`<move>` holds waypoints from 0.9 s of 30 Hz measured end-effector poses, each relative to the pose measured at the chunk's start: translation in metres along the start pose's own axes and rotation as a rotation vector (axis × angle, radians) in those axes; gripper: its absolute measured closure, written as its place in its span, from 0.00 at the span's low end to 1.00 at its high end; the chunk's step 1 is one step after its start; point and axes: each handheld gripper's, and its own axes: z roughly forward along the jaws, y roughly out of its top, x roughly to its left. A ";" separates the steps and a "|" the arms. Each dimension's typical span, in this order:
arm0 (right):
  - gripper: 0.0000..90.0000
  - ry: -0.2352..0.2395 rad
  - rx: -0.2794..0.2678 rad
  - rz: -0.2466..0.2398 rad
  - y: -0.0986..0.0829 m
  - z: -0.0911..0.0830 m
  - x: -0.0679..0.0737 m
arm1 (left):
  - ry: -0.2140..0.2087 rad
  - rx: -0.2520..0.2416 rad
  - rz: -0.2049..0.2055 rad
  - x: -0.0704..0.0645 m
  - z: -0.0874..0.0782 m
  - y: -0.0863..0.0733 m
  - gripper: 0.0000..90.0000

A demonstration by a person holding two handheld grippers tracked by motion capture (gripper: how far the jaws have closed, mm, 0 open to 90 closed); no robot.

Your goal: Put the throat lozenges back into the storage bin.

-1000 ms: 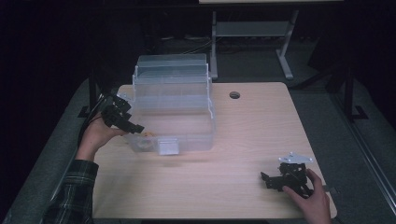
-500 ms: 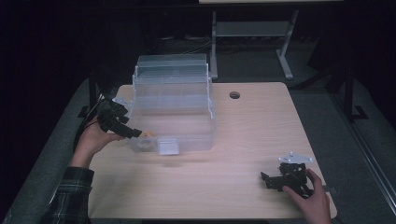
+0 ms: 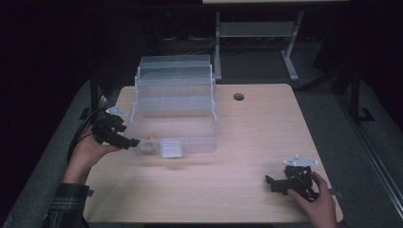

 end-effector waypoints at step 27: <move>0.00 0.000 0.000 0.000 0.000 0.000 0.000 | -0.022 -0.052 -0.018 -0.039 0.007 -0.056 0.19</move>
